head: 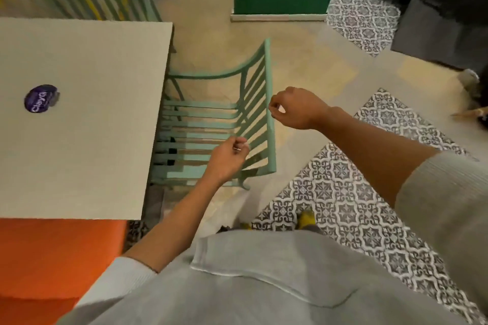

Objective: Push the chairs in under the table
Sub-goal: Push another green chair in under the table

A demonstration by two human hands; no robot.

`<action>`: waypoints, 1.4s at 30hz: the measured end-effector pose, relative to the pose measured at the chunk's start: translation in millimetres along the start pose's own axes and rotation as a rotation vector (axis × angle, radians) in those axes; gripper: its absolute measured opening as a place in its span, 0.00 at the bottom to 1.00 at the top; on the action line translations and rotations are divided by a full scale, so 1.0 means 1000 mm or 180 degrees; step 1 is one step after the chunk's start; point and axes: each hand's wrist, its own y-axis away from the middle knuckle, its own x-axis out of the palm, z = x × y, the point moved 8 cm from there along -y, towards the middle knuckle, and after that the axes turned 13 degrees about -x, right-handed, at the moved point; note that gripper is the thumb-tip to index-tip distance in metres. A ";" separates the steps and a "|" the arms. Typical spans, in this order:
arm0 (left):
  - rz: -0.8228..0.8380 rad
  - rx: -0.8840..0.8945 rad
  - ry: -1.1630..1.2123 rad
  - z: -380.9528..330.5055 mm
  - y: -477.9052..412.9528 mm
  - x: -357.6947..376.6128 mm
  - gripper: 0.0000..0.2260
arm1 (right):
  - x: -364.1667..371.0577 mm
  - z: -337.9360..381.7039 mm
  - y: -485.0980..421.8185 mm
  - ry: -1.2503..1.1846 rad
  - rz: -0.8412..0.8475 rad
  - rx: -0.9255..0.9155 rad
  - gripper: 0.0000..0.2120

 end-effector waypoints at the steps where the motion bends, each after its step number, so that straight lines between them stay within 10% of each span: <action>1: -0.0021 -0.0078 0.0065 -0.005 -0.008 0.007 0.14 | -0.002 -0.010 -0.016 0.0041 0.0016 -0.0117 0.14; 18: -0.1821 -0.2527 0.0359 -0.065 -0.098 0.142 0.34 | 0.031 -0.176 -0.174 0.0687 0.0685 -0.3050 0.19; 35: -0.2712 -0.3424 -0.0017 -0.051 -0.111 0.147 0.34 | 0.116 -0.199 -0.238 0.2744 0.0873 -0.4039 0.26; 42: -0.2849 -0.3590 -0.0274 -0.048 -0.116 0.137 0.28 | 0.112 -0.195 -0.250 0.2363 0.0771 -0.3726 0.21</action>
